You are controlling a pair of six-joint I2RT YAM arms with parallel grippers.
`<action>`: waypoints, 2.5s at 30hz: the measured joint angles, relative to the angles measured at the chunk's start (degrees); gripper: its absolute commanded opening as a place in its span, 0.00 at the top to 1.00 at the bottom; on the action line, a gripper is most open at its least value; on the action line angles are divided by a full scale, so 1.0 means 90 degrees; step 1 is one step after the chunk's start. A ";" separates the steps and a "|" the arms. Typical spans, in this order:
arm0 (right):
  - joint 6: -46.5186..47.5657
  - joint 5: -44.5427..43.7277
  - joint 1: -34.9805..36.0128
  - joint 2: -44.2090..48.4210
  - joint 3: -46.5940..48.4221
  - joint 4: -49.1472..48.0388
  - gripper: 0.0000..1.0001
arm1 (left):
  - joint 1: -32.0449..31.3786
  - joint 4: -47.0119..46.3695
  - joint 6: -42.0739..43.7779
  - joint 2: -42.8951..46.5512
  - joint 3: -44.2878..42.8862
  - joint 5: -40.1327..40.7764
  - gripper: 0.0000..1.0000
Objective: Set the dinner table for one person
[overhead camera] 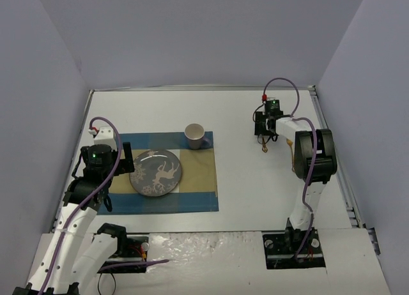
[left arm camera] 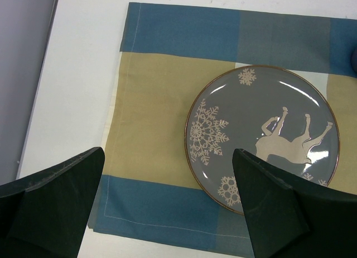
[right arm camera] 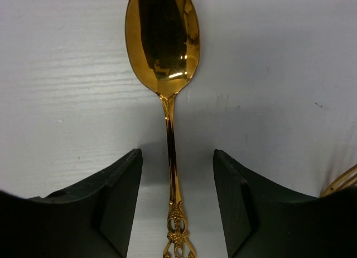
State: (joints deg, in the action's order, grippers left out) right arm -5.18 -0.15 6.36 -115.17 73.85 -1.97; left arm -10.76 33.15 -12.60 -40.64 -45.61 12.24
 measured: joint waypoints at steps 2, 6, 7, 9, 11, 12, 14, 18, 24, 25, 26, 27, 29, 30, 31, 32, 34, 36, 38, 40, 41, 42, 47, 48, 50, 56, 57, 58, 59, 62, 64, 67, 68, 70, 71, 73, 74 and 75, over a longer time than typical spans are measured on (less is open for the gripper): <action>0.0004 0.0050 -0.0001 -0.0041 0.0031 -0.0026 0.65 | 0.0000 0.0000 0.0000 0.0000 -0.0002 -0.0002 0.03; -0.0014 0.0093 -0.0001 -0.0115 0.0094 -0.0112 0.74 | 0.0000 0.0000 0.0000 0.0000 0.0000 -0.0001 0.03; -0.0016 0.0094 -0.0001 -0.0126 0.0100 -0.0123 0.76 | 0.0000 0.0000 0.0000 0.0000 0.0000 -0.0002 0.03; -0.0021 0.0101 0.0001 -0.0153 0.0123 -0.0151 0.82 | 0.0000 0.0000 0.0000 0.0000 -0.0002 -0.0002 0.03; -0.0023 0.0105 0.0001 -0.0205 0.0177 -0.0202 0.87 | 0.0000 0.0000 0.0000 0.0000 -0.0002 -0.0002 0.03; -0.0023 0.0107 0.0001 -0.0220 0.0187 -0.0229 0.90 | 0.0000 0.0000 0.0000 0.0000 -0.0002 -0.0002 0.03; -0.0027 0.0110 0.0001 -0.0242 0.0205 -0.0263 0.92 | 0.0000 0.0000 0.0000 0.0000 0.0000 -0.0002 0.03; -0.0023 0.0112 0.0006 -0.0261 0.0219 -0.0300 1.00 | 0.0000 0.0000 0.0000 0.0000 -0.0002 -0.0002 0.03; -0.0071 0.0110 0.0019 -0.0169 0.0093 -0.0355 1.00 | 0.0000 -0.0002 0.0000 0.0007 -0.0002 -0.0004 0.03; -0.0090 0.0109 0.0036 -0.0070 -0.0026 -0.0322 1.00 | 0.0000 -0.0001 0.0000 0.0011 -0.0002 -0.0006 0.03; -0.0109 0.0108 0.0056 0.0038 -0.0154 -0.0281 1.00 | 0.0000 0.0000 0.0000 0.0016 -0.0002 -0.0008 0.03; -0.0135 0.0087 0.0077 0.0146 -0.0274 -0.0254 1.00 | 0.0000 -0.0001 0.0000 0.0021 -0.0002 -0.0013 0.03; -0.0261 -0.0001 0.0171 0.0509 -0.0615 -0.0110 1.00 | 0.0000 0.0000 0.0000 0.0029 -0.0002 -0.0021 0.03; -0.0339 -0.0058 0.0257 0.0728 -0.0793 -0.0036 1.00 | 0.0000 -0.0002 0.0002 0.0032 -0.0002 -0.0024 0.03; -0.0438 -0.0090 0.0375 0.0975 -0.0939 0.0050 1.00 | 0.0000 -0.0002 0.0002 0.0033 0.0000 -0.0024 0.03; -0.0552 -0.0143 0.0516 0.1230 -0.1073 0.0129 1.00 | 0.0000 -0.0002 0.0002 0.0035 0.0000 -0.0024 0.03; -0.0816 -0.0265 0.0878 0.1691 -0.1233 0.0221 1.00 | 0.0000 -0.0002 0.0000 0.0040 0.0000 -0.0026 0.03; -0.1109 -0.0373 0.1316 0.2115 -0.1356 0.0240 1.00 | 0.0000 0.0000 0.0000 0.0054 -0.0002 -0.0025 0.03; -0.1432 -0.0493 0.1793 0.2502 -0.1524 0.0226 1.00 | 0.0000 0.0002 0.0000 0.0086 -0.0002 -0.0025 0.03; -0.1785 -0.0652 0.2264 0.2848 -0.1763 0.0254 1.00 | 0.0000 0.0000 0.0000 0.0131 -0.0002 -0.0024 0.03; -0.1982 -0.0738 0.2537 0.2984 -0.1883 0.0302 1.00 | 0.0000 0.0002 0.0000 0.0153 -0.0002 -0.0024 0.03; -0.2189 -0.0845 0.2812 0.3085 -0.1995 0.0356 1.00 | 0.0000 0.0000 0.0000 0.0170 -0.0002 -0.0024 0.03; -0.2998 -0.1274 0.3917 0.3190 -0.2272 0.0654 1.00 | 0.0000 0.0002 0.0000 0.0206 0.0001 -0.0026 0.03; -0.3128 -0.1341 0.4089 0.3190 -0.2278 0.0717 1.00 | 0.0000 0.0002 0.0000 0.0208 -0.0001 -0.0026 0.03; -0.3373 -0.1448 0.4461 0.3177 -0.2272 0.0810 1.00 | 0.0000 0.0002 0.0000 0.0212 0.0000 -0.0026 0.03; -0.3874 -0.1637 0.5082 0.2776 -0.1963 0.0986 1.00 | 0.0000 0.0002 0.0000 0.0231 -0.0001 -0.0026 0.03; -0.3933 -0.1687 0.5155 0.2643 -0.1865 0.1002 1.00 | 0.0000 0.0002 0.0000 0.0232 0.0000 -0.0025 0.03; -0.3991 -0.1737 0.5228 0.2508 -0.1766 0.1017 1.00 | 0.0000 0.0002 0.0000 0.0233 0.0001 -0.0024 0.03; -0.4051 -0.1776 0.5301 0.2358 -0.1662 0.1016 1.00 | 0.0000 0.0002 0.0000 0.0233 -0.0001 -0.0024 0.03; -0.4179 -0.1899 0.5510 0.1898 -0.1360 0.1011 1.00 | 0.0000 0.0004 0.0000 0.0241 -0.0002 -0.0022 0.03; -0.4267 -0.1978 0.5620 0.1618 -0.1182 0.1013 1.00 | 0.0000 0.0005 -0.0002 0.0253 -0.0001 -0.0021 0.03; -0.4366 -0.2089 0.5722 0.1349 -0.1016 0.1010 1.00 | 0.0000 0.0010 0.0000 0.0271 0.0000 -0.0021 0.03; -0.4396 -0.2130 0.5738 0.1295 -0.0983 0.1011 1.00 | 0.0000 0.0011 -0.0002 0.0276 -0.0001 -0.0021 0.03; -0.4445 -0.2212 0.5749 0.1210 -0.0924 0.1012 1.00 | 0.0000 0.0010 -0.0002 0.0279 -0.0002 -0.0021 0.03; -0.4466 -0.2249 0.5749 0.1172 -0.0888 0.1011 1.00 | 0.0000 0.0010 -0.0002 0.0279 -0.0002 -0.0021 0.03; -0.4522 -0.2299 0.5749 0.1107 -0.0827 0.1010 1.00 | 0.0000 0.0011 -0.0002 0.0279 -0.0002 -0.0021 0.03; -0.4554 -0.2317 0.5749 0.1079 -0.0801 0.1010 1.00 | 0.0000 0.0012 -0.0002 0.0279 -0.0002 -0.0021 0.03; -0.4581 -0.2324 0.5749 0.1057 -0.0783 0.1010 1.00 | 0.0000 0.0011 -0.0002 0.0279 -0.0001 -0.0022 0.03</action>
State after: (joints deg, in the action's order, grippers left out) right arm -46.42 -21.07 58.11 -105.65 66.80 7.11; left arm -10.76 33.24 -12.62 -38.13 -45.62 12.04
